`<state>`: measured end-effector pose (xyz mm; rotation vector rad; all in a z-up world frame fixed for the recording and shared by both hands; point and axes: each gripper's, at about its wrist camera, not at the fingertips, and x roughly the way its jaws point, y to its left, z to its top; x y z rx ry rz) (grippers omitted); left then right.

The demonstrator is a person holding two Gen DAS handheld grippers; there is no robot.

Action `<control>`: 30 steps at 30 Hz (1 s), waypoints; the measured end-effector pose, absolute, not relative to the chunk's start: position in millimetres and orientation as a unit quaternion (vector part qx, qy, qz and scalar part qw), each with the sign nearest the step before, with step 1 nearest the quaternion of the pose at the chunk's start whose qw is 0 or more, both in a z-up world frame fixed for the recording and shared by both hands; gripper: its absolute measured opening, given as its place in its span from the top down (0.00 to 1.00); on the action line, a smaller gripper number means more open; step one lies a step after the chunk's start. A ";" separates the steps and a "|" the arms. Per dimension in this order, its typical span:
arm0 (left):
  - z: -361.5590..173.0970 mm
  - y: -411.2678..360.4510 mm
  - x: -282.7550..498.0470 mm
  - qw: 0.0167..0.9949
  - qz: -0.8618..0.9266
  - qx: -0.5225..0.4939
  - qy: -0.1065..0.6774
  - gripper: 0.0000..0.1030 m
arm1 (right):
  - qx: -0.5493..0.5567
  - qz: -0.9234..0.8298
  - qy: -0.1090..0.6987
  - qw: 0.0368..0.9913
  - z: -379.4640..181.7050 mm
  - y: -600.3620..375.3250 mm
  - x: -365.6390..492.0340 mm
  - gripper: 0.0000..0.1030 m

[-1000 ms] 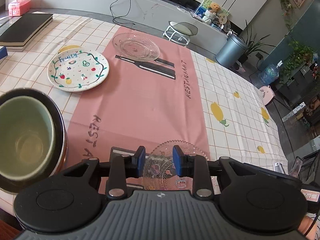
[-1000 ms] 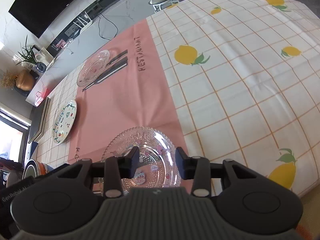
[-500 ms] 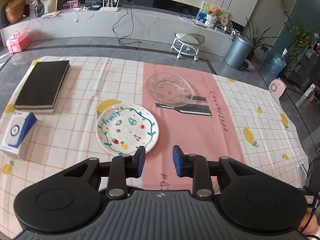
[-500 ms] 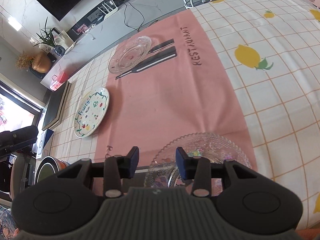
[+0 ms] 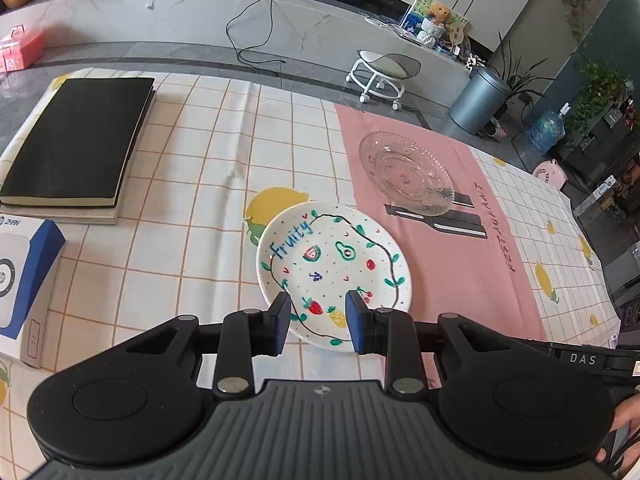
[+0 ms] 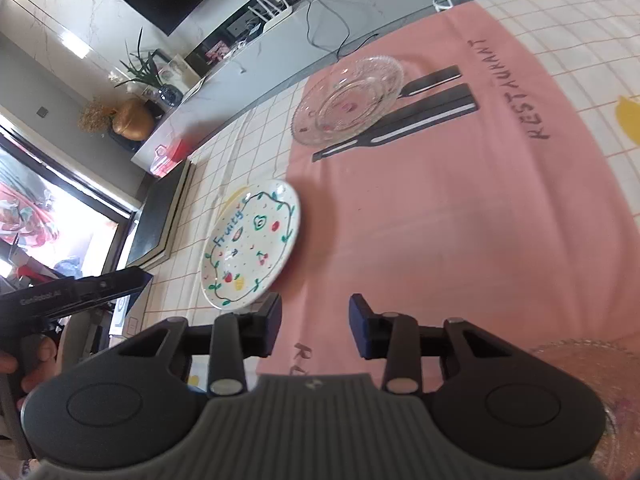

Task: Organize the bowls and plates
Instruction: 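Close both grippers on the Fruity plate's rim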

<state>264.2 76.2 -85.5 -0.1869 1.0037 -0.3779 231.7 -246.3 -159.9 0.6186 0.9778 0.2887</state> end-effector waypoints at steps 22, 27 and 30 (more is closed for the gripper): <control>-155.9 118.6 311.9 0.832 -0.191 -0.225 0.469 0.68 | 0.373 0.137 0.474 0.786 -202.4 -232.4 306.3 0.70; -160.6 119.9 315.3 0.830 -0.198 -0.234 0.467 0.75 | 0.392 0.145 0.471 0.777 -207.8 -233.1 313.4 0.75; -162.3 121.6 315.7 0.829 -0.198 -0.242 0.463 0.76 | 0.407 0.147 0.476 0.766 -215.3 -231.3 315.9 0.85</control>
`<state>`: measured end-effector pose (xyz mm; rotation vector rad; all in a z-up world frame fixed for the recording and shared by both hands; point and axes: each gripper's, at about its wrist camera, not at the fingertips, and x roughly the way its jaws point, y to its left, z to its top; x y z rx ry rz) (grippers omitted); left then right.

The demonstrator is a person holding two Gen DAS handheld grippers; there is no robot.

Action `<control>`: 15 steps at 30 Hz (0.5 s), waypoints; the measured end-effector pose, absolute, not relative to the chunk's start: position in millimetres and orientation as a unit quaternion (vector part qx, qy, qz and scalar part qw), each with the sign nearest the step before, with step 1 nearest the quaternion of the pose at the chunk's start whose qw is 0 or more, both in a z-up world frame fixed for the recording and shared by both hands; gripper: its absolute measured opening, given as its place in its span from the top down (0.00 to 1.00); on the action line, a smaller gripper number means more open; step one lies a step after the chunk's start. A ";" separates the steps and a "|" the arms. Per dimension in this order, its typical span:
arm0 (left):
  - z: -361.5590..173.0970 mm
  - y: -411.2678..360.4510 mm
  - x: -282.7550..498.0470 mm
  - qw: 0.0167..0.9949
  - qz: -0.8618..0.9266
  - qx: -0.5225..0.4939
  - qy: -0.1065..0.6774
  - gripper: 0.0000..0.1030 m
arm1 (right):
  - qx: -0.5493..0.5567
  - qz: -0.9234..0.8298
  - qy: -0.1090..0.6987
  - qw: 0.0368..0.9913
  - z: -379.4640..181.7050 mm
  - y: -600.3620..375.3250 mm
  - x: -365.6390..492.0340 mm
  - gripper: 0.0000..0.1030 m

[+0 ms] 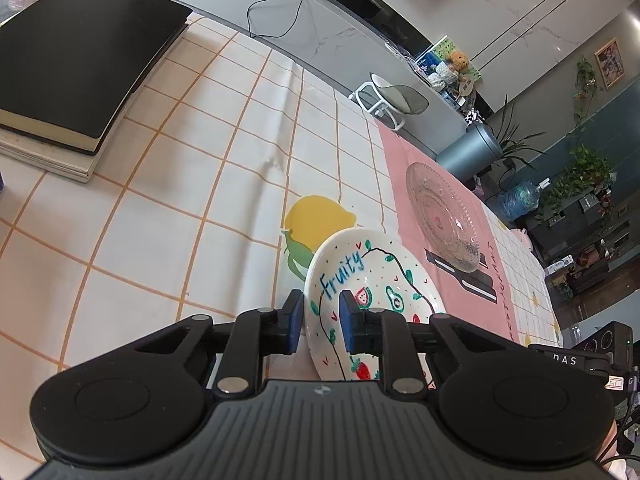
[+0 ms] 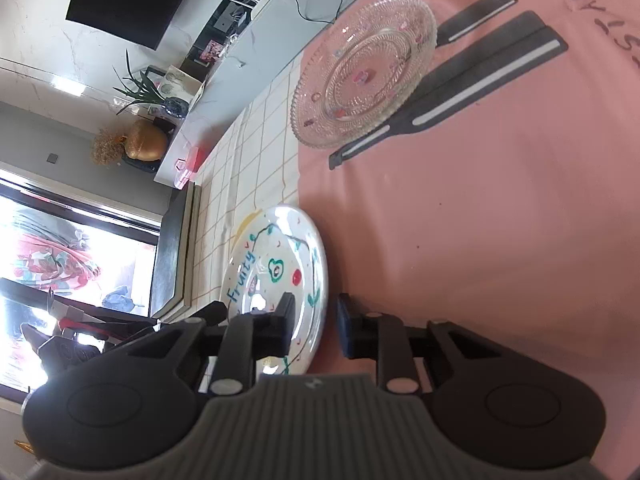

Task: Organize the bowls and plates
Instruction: 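Close both grippers on the Fruity plate's rim, then lift the Fruity plate and carry it toward the glass plate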

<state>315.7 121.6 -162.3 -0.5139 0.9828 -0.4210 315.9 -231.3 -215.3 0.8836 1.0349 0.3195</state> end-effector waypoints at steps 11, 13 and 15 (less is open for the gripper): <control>-155.3 111.0 313.1 0.835 -0.173 -0.228 0.470 0.87 | 0.431 0.117 0.473 0.760 -219.3 -230.5 308.9 0.97; -152.6 111.1 310.7 0.835 -0.173 -0.231 0.468 0.87 | 0.432 0.116 0.471 0.760 -216.5 -231.8 305.0 0.97; -148.8 111.3 308.5 0.834 -0.176 -0.234 0.467 0.87 | 0.438 0.118 0.471 0.756 -214.7 -233.8 301.5 0.97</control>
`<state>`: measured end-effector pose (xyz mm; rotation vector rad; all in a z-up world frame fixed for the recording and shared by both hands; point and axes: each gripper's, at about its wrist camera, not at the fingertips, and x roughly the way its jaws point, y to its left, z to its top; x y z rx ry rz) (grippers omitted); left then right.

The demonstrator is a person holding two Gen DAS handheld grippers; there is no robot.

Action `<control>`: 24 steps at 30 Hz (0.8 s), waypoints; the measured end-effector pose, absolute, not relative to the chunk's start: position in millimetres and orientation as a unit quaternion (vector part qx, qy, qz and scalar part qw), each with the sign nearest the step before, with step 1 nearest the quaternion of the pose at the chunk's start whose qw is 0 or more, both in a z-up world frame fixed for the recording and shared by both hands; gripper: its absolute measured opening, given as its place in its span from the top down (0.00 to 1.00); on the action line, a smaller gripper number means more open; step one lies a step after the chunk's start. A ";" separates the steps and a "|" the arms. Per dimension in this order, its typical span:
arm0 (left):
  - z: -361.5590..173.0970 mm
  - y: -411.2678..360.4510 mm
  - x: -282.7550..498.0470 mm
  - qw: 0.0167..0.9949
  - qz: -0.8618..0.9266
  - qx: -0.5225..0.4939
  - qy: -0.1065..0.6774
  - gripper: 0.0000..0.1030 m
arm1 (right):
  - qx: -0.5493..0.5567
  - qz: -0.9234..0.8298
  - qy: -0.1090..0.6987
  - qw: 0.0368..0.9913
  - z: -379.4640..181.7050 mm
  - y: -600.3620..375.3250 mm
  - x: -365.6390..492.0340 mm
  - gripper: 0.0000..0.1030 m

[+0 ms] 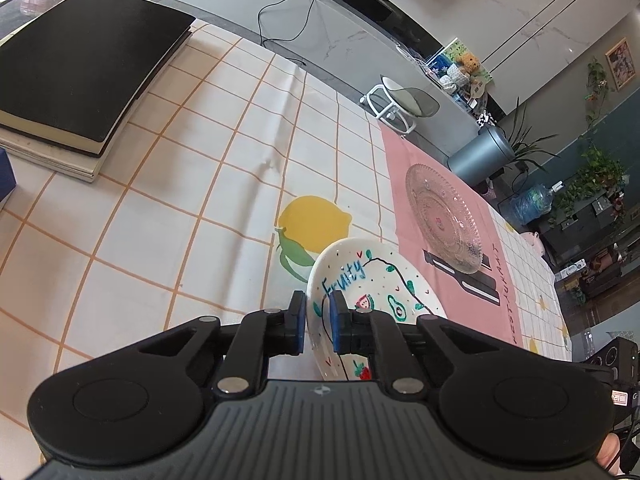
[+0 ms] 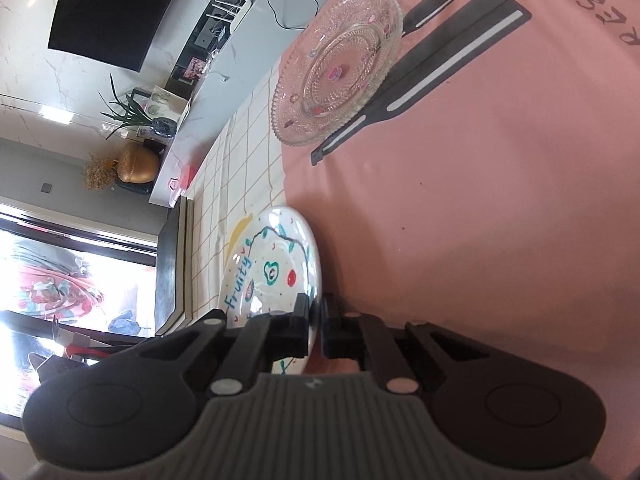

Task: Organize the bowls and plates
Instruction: 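Lift the Fruity plate and carry it toward the glass plate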

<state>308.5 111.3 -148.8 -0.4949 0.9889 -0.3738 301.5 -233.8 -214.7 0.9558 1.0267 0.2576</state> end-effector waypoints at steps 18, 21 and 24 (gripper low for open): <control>-77.2 63.5 271.8 0.854 -0.202 -0.217 0.429 0.87 | 0.466 0.121 0.440 0.758 -176.9 -272.0 255.8 0.96; -61.7 44.4 259.6 0.857 -0.211 -0.210 0.420 0.87 | 0.474 0.121 0.430 0.758 -170.2 -286.9 242.2 0.95; -50.2 25.5 248.4 0.858 -0.221 -0.210 0.413 0.87 | 0.484 0.118 0.421 0.758 -163.4 -304.1 227.7 0.95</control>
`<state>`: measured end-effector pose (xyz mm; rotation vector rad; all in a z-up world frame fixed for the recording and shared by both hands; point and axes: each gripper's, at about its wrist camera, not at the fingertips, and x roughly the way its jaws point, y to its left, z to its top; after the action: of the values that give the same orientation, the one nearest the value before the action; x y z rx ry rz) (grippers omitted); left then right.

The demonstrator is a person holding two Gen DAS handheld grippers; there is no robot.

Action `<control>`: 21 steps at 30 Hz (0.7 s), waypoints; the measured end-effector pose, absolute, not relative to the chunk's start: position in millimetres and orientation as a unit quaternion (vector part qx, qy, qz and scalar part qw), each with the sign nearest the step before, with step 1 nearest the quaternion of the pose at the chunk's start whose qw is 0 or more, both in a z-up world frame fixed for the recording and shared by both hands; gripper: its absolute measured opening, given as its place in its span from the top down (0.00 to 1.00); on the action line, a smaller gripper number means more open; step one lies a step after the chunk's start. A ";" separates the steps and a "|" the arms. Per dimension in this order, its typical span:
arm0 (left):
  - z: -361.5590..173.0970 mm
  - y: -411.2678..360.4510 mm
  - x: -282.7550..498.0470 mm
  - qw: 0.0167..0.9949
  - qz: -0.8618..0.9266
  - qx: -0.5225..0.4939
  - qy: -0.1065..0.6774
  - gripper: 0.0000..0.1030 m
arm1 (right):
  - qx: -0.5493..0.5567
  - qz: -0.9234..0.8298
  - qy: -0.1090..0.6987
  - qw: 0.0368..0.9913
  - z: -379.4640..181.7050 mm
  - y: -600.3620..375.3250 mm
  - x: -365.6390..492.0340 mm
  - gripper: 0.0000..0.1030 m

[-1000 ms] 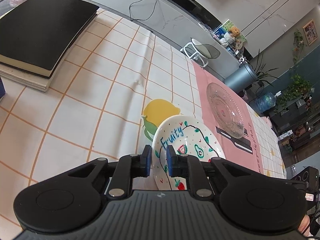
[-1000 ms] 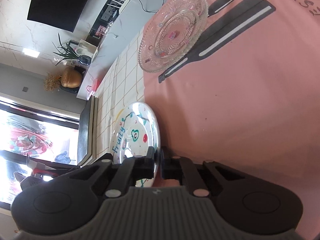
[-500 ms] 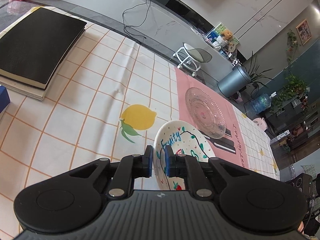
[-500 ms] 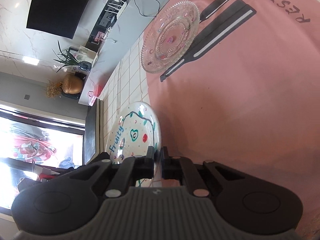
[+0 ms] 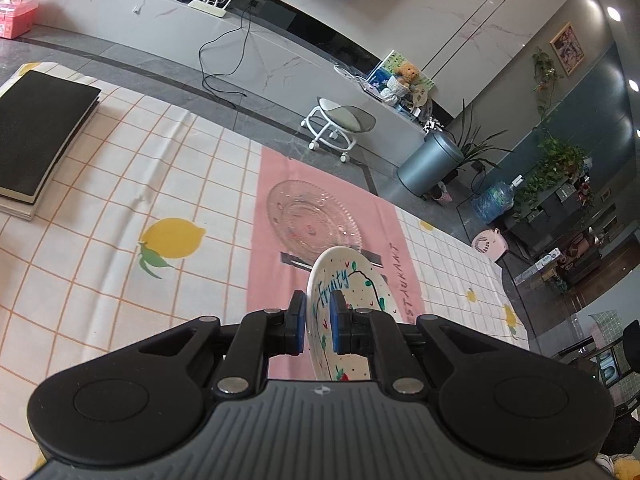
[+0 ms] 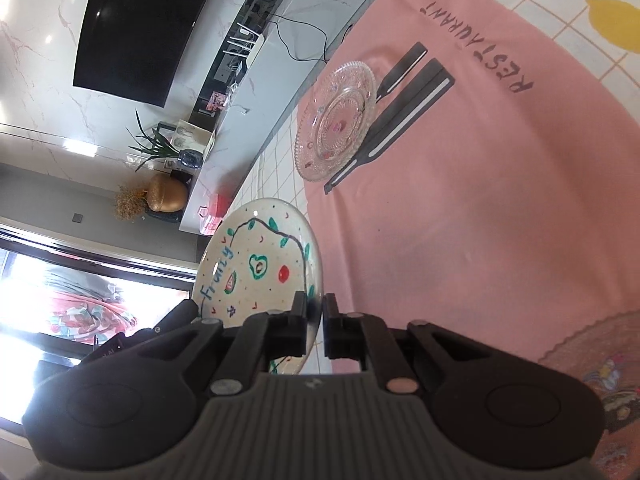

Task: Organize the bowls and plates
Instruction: 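Lift the Fruity plate and carry it toward the glass plate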

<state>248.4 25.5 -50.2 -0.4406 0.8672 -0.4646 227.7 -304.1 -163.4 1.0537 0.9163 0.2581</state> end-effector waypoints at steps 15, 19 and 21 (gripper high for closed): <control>-57.5 -59.1 185.5 0.840 -0.260 -0.232 0.415 0.87 | 0.494 0.079 0.391 0.772 -140.0 -398.3 138.1 0.94; -68.4 -72.6 169.7 0.832 -0.265 -0.245 0.421 0.87 | 0.494 0.068 0.395 0.772 -142.3 -417.4 116.8 0.94; -74.9 -77.4 162.4 0.828 -0.264 -0.251 0.426 0.87 | 0.493 0.062 0.400 0.771 -144.1 -424.9 107.3 0.94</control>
<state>162.4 -77.4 -74.9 -0.5319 0.9045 -0.5605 107.3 -424.9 -144.1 1.0682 0.8670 0.1339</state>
